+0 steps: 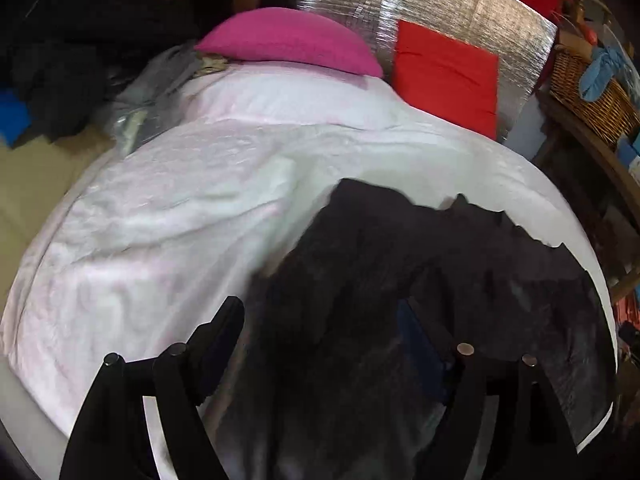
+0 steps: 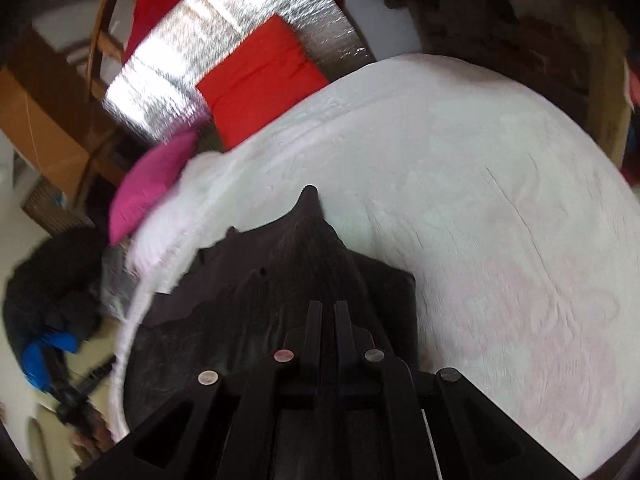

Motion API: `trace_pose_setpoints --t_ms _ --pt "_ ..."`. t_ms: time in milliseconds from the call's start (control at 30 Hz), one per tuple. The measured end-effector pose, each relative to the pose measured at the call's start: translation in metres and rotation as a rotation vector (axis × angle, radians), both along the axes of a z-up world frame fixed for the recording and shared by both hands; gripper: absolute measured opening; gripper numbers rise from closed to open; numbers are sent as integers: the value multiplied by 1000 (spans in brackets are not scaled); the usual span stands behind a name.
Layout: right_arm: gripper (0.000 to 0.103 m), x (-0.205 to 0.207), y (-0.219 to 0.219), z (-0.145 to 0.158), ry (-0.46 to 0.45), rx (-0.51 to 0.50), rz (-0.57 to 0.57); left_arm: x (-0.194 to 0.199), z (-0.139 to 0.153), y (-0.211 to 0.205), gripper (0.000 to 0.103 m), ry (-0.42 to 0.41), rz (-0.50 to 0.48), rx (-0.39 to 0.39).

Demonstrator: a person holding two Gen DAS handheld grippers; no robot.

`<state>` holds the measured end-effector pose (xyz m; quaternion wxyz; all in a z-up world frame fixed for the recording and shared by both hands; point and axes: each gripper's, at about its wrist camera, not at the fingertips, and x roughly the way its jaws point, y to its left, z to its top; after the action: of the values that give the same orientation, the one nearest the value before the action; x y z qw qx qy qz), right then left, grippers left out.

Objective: Fold large clothes
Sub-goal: 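Release the jacket and open both tools above the folded bundle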

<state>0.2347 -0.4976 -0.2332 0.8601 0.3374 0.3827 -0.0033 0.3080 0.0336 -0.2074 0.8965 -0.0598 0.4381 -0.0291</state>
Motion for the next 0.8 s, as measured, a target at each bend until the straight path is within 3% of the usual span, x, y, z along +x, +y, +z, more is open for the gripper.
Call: trace_pose_setpoints --t_ms 33,100,133,200,333,367,433,467,567,667,800 --pt "31 -9 -3 0 -11 33 -6 -8 0 8 81 -2 17 -12" --pt "85 -22 -8 -2 -36 89 -26 -16 -3 20 82 0 38 -35" --pt "86 -31 -10 -2 -68 118 -52 -19 -5 26 82 6 49 -43" --pt "86 -44 -11 -1 -116 123 -73 -21 -13 38 82 32 84 -48" --pt "82 -39 -5 -19 7 62 -60 -17 -32 57 82 100 135 -131" --pt "76 -35 -4 -24 33 54 -60 -16 -36 59 82 116 138 -150" --pt "53 -26 -1 -32 77 45 -36 -7 -52 58 82 175 138 -156" --pt "31 -22 2 -35 98 26 -22 -4 -58 56 82 195 138 -147" --pt "30 -11 14 -43 155 -42 2 -1 -62 53 82 193 134 -131" --pt "28 -10 19 -36 150 -90 -14 -1 -61 46 84 176 119 -56" --pt "28 -4 23 -46 193 -94 11 1 -62 45 84 185 106 -27"
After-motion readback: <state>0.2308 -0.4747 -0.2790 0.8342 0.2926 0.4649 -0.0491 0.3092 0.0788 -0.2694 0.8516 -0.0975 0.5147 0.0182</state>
